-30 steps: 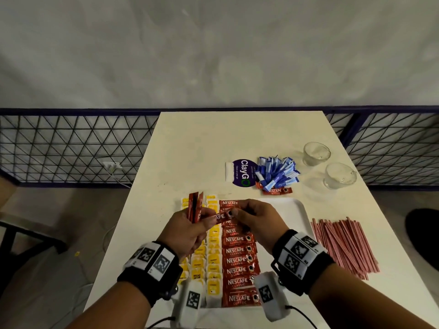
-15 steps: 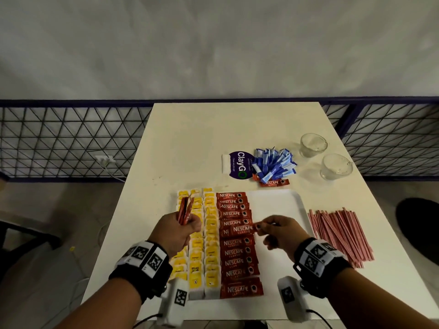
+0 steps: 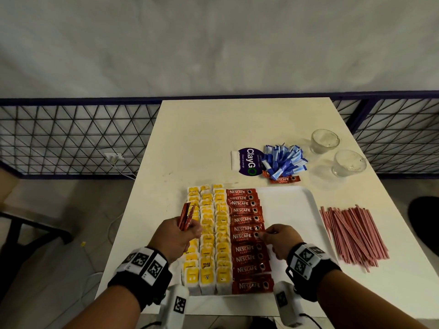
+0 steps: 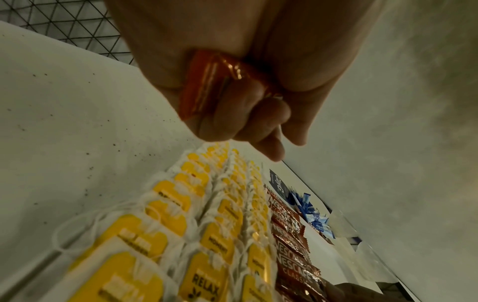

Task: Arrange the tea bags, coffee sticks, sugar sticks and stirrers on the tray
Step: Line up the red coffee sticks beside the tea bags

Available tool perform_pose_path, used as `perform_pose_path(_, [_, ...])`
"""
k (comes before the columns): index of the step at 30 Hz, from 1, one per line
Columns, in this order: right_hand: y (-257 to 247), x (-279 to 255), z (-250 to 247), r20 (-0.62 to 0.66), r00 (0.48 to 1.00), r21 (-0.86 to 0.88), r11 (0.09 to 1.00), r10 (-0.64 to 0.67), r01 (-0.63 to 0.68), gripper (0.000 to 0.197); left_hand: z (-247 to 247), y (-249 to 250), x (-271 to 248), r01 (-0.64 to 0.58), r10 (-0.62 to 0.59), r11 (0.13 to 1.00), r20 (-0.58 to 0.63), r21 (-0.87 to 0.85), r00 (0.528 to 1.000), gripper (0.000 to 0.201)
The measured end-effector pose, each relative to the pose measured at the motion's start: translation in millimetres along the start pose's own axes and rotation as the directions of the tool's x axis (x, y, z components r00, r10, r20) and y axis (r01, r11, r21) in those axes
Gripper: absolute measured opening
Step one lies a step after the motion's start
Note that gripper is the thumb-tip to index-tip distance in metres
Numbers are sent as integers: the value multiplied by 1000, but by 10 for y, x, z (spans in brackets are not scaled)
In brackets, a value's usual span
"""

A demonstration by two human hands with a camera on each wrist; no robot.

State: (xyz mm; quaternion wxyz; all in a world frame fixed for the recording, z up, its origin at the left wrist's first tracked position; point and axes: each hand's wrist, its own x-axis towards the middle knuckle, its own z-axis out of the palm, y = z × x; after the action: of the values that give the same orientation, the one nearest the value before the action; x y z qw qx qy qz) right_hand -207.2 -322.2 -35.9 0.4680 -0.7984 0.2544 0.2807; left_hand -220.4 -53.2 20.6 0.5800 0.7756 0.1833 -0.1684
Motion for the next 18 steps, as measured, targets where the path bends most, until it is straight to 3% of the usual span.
perform_pose_path(5, [-54,-41,24,-89,996,-154,988,-16,2,25,-14,9,-15,23,-23,1000,-15,-7,1000,5])
perform_pose_path(15, [-146,-85,6,-119,992,-344,939,-52,8,30,-6,73,-44,11,-11,1000,30,8,999,11])
perform_pose_path(18, [-281,-192,-13,-210,964,-329,940,-162,86,33,5,105,-80,72,-77,995,86,62,993,18])
